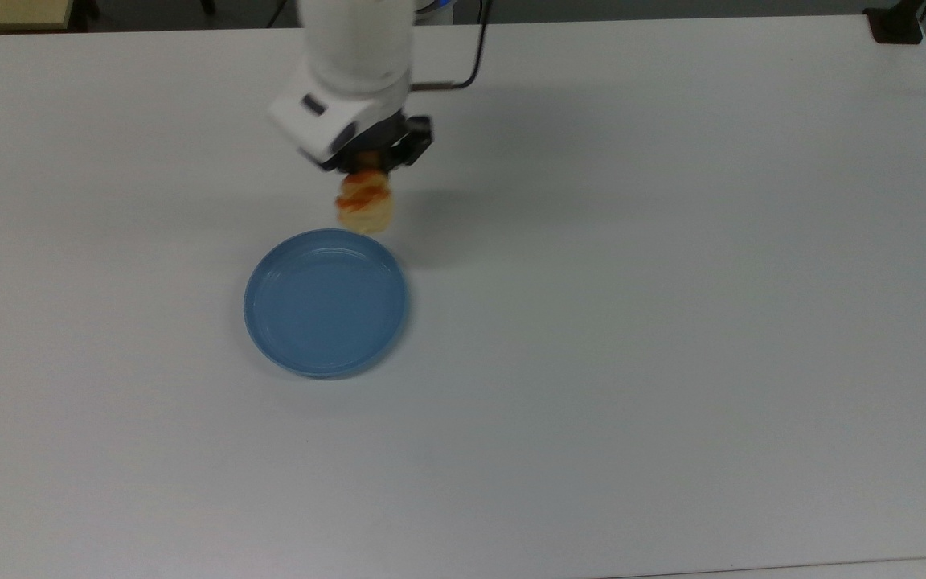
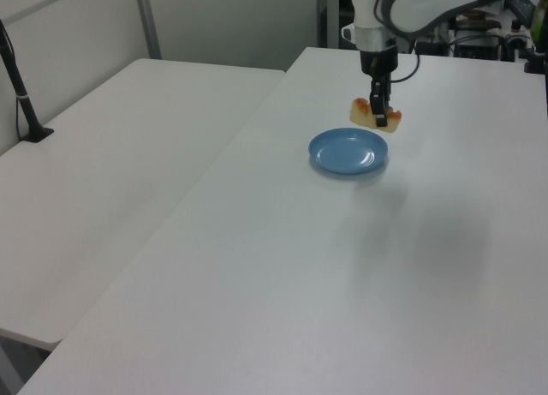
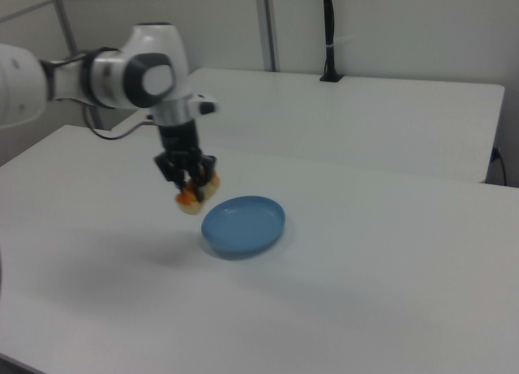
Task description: Put the bread onto the plate
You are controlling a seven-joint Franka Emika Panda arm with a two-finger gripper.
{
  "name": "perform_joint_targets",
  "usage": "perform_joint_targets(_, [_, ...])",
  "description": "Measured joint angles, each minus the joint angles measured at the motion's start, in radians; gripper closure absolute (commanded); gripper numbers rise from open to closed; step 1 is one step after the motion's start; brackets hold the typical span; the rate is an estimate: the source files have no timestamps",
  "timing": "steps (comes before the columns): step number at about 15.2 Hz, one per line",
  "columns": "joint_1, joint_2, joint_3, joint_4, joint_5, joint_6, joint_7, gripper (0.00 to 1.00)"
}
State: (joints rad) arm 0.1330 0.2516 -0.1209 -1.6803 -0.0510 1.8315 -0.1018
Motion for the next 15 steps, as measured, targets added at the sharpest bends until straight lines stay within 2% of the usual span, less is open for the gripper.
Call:
perform_joint_targets(1, [-0.017,0.043,-0.002,0.034,0.000,0.010,-0.003,0.64])
perform_joint_targets(5, [-0.032,0.219,-0.002,0.115,-0.005,0.138,0.016,0.44])
perform_joint_targets(6, [-0.031,0.259,-0.002,0.128,-0.016,0.171,0.040,0.33])
perform_joint_targets(7, [-0.031,0.291,-0.002,0.138,-0.030,0.202,0.066,0.00])
perform_joint_targets(11, [-0.027,0.343,-0.002,0.174,-0.053,0.250,0.113,0.00])
perform_joint_targets(13, [-0.027,0.304,-0.002,0.189,-0.053,0.234,0.123,0.00])
perform_joint_targets(15, [-0.027,0.205,-0.002,0.189,-0.053,0.127,0.137,0.00])
